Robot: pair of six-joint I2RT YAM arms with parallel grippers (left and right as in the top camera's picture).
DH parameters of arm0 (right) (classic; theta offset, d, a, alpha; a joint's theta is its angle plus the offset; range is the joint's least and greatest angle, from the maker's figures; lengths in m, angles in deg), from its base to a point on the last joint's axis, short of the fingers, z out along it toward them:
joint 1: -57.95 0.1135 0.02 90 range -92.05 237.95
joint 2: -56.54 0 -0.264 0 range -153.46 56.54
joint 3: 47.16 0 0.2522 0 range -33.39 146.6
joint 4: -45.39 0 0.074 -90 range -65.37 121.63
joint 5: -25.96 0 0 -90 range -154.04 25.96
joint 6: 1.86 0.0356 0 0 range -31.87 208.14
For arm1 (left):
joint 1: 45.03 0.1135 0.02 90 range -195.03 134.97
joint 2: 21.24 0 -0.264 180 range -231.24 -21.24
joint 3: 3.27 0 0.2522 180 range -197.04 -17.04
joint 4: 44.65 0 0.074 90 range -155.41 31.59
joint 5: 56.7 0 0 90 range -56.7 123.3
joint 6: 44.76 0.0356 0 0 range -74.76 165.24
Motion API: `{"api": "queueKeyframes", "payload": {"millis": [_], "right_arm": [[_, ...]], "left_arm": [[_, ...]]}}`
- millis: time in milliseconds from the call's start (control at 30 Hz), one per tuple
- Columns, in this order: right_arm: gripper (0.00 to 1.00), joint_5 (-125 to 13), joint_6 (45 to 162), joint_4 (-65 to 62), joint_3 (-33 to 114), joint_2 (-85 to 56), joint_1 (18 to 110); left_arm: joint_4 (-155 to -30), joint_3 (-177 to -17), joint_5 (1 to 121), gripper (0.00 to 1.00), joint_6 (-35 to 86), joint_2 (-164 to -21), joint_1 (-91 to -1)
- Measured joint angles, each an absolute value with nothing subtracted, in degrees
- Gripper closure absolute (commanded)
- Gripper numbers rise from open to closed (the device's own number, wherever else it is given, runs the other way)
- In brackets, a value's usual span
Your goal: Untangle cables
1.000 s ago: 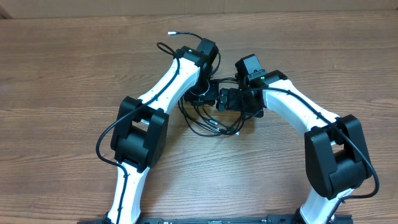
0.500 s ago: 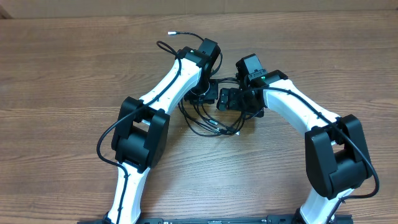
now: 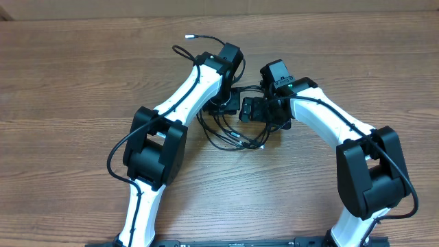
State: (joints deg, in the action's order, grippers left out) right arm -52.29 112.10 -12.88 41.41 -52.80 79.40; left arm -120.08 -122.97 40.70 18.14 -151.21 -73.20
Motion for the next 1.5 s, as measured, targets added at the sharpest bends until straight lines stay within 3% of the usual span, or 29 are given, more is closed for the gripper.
{"api": "queueKeyframes", "payload": {"millis": [333, 433, 500, 533, 833, 1067, 1333, 1500], "right_arm": [[0.0, -52.4, 112.1, -8.9, 41.4, -52.8, 79.4], [0.0, -52.5, 112.1, -7.9, 41.4, -52.8, 79.3], [0.0, -52.4, 112.1, -7.9, 41.4, -52.8, 79.3], [0.0, -52.4, 112.2, -7.4, 41.4, -52.8, 79.3], [0.0, -48.7, 112.1, -6.8, 42.3, -52.8, 76.6], [0.0, -44.9, 112.1, -9.8, 46.9, -52.8, 63.9], [0.0, -49.4, 112.1, -14.9, 47.0, -52.8, 55.3], [0.0, -50.4, 112.1, -14.9, 47.0, -52.8, 53.6]], "left_arm": [[-120.5, -121.5, 40.5, 0.69, 16.0, -151.2, -73.6], [-120.5, -121.5, 40.2, 0.79, 15.4, -151.2, -73.6], [-120.6, -121.5, 39.6, 0.94, 15.3, -151.2, -73.6], [-120.7, -121.5, 39.0, 0.96, 15.1, -151.2, -73.6], [-121.7, -121.5, 37.1, 0.94, 15.6, -151.2, -73.6], [-118.3, -121.4, 37.1, 0.75, 15.8, -151.2, -73.5], [-113.4, -121.3, 36.9, 0.75, 15.3, -151.2, -73.5], [-111.5, -121.3, 36.3, 0.81, 15.1, -151.2, -73.5]]}}
